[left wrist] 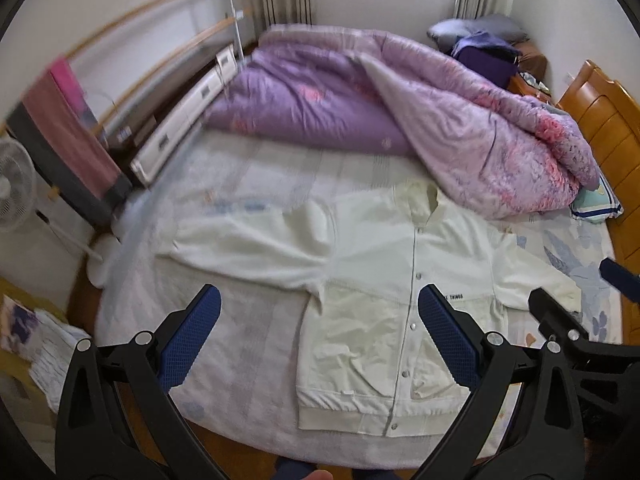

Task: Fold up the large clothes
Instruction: 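Grasp the jacket sleeve cuff with the left tool while the right tool grasps the hem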

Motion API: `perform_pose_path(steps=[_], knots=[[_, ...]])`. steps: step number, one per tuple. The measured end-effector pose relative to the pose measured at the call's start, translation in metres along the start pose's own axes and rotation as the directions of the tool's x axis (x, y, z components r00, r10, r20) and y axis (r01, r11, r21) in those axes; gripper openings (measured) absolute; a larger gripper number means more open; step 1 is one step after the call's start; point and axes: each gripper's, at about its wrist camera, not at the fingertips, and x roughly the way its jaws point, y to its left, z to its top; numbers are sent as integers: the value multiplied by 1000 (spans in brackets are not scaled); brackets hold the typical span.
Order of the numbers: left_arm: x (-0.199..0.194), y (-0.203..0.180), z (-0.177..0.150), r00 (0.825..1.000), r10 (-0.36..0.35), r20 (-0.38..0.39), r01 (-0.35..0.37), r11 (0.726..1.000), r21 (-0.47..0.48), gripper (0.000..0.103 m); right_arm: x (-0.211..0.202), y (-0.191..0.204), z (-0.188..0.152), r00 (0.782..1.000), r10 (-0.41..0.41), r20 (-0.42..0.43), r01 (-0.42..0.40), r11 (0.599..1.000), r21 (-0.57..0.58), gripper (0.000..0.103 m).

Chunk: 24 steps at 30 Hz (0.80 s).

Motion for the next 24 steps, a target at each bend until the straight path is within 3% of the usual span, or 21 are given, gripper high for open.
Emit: perform_pose_path(steps=[7, 11, 15, 20, 22, 24], knots=[[109, 87, 3, 979, -167, -114, 151, 980, -133, 98, 99, 68, 0, 988, -3, -155, 1, 1000, -11, 96], [179, 162, -1, 970, -181, -163, 130, 950, -285, 98, 149, 101, 7, 984, -17, -177, 19, 1000, 12, 95], [252, 248, -8, 955, -216, -203, 103, 883, -457, 98, 199, 126, 17, 982, -39, -184, 45, 999, 24, 95], [332, 355, -22, 965, -175, -196, 15, 780, -625, 98, 245, 141, 24, 988, -34, -154, 39, 999, 31, 95], [360, 388, -28, 971, -149, -189, -15, 747, -665, 98, 265, 144, 25, 987, -28, -158, 34, 999, 35, 95], [387, 415, -31, 972, -106, -208, -64, 734, -676, 98, 281, 146, 23, 984, -11, -175, 20, 998, 51, 94]])
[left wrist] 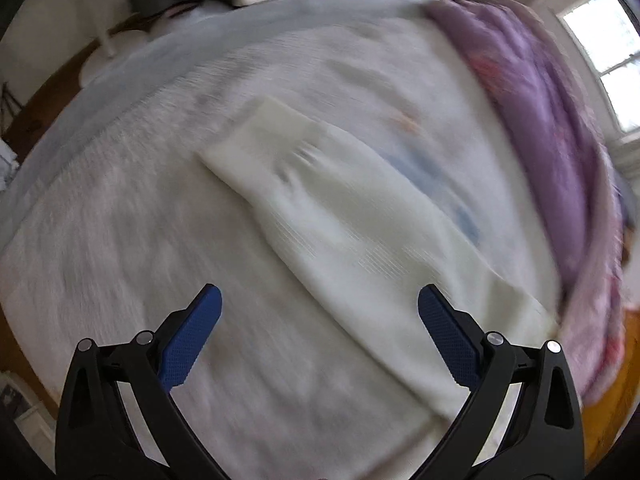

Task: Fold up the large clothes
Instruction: 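Grasp the jacket sleeve cuff with the left tool while the right tool grasps the hem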

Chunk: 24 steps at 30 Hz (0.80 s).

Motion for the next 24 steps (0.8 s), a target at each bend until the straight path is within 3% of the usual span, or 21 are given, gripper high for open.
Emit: perform_pose_path(steps=[3, 4, 5, 9, 10, 13, 15, 16, 17, 20, 22, 24], knots=[[21, 19, 18, 1000, -1, 6, 1, 998, -62, 95, 24, -1, -3, 999, 27, -23, -27, 999, 30, 94], [29, 25, 24, 1000, 7, 7, -6, 996, -85, 80, 30, 0, -6, 999, 31, -29, -30, 999, 34, 92], [34, 28, 29, 1000, 3, 4, -2, 995, -96, 73, 37, 0, -7, 999, 31, -39, -29, 999, 36, 90], [54, 31, 44, 999, 33, 3, -33, 996, -84, 68, 64, -3, -11, 994, 67, -82, -61, 996, 68, 84], [58, 30, 46, 999, 52, 3, -52, 996, -71, 63, 72, -4, -12, 993, 78, -92, -71, 994, 81, 82], [65, 29, 50, 998, 66, 7, -65, 996, -61, 52, 92, -5, -12, 986, 116, -121, -103, 989, 110, 69], [64, 26, 50, 997, 73, 24, -73, 997, -24, 32, 106, -3, -12, 978, 157, -140, -139, 982, 131, 55], [60, 26, 49, 999, 41, 30, -41, 999, -9, 20, 112, -2, -11, 973, 177, -150, -157, 978, 137, 43], [57, 25, 51, 999, 21, 35, -21, 1000, -8, 14, 119, 0, -11, 967, 198, -162, -175, 974, 143, 35], [27, 23, 44, 997, 12, 82, -15, 999, 40, 14, 140, 9, -11, 944, 269, -190, -240, 957, 162, 25], [6, 24, 36, 994, -4, 108, -4, 997, 71, 14, 151, 13, -11, 938, 277, -207, -246, 955, 165, 11], [-11, 26, 28, 992, -1, 129, -12, 995, 97, 14, 164, 15, -15, 935, 270, -229, -234, 957, 172, 5]])
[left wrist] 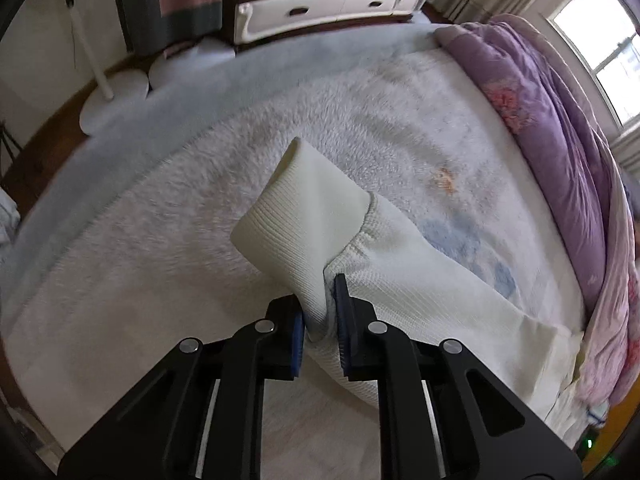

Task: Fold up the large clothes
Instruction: 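Grasp the jacket sleeve cuff with the left tool while the right tool grasps the hem, then lift the sleeve cuff with the left tool and fold it across the jacket body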

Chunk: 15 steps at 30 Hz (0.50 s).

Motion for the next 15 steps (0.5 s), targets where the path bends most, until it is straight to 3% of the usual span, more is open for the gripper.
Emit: perform_pose_path(steps=[4, 8, 11, 15], knots=[[-24, -15, -4, 999, 1, 43, -3, 999, 37, 14, 22, -5, -1, 1000, 12, -25, -12, 1000, -11, 5], [-63, -61, -14, 990, 11, 140, -29, 991, 128, 13, 28, -10, 3, 998, 41, -52, -41, 999, -8, 5], [-105, -107, -28, 975, -11, 220, -35, 978, 205, 13, 19, -24, 5, 989, 136, -51, -135, 991, 24, 5], [-147, -177, -57, 954, -88, 288, -4, 952, 305, 13, -18, -61, -2, 972, 233, 26, -235, 970, 69, 5]])
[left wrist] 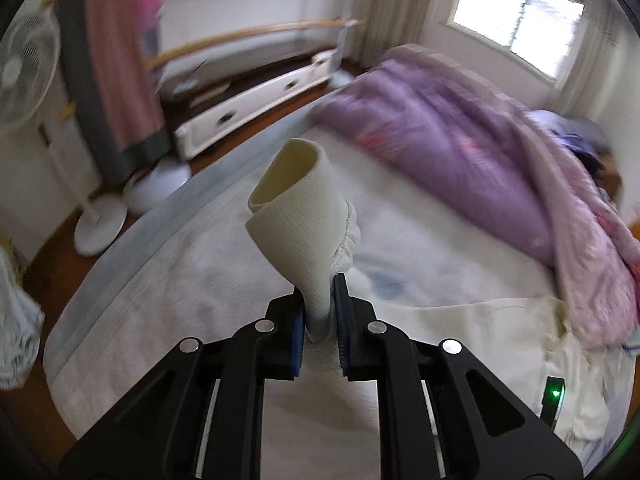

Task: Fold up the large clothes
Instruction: 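Lift the sleeve cuff with the left tool and fold it across the jacket body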

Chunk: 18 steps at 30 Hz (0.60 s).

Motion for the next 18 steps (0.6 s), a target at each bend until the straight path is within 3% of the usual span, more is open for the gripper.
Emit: perform_pose_path(steps=[2, 6, 12, 18], knots=[[-15, -43, -3, 998, -52, 22, 52, 998, 33, 13, -30, -27, -5, 999, 21, 40, -22, 999, 23, 5], [-35, -138, -24, 988, -148, 33, 144, 985, 99, 13, -80, -93, -18, 995, -26, 100, 22, 999, 47, 5], [-25, -286, -73, 963, -266, -34, 267, 945, 190, 12, -147, -205, -47, 978, -119, 169, 96, 986, 140, 5], [0, -412, -142, 939, -319, -130, 343, 894, 287, 10, -212, -312, -79, 954, -202, 221, 142, 956, 258, 5]])
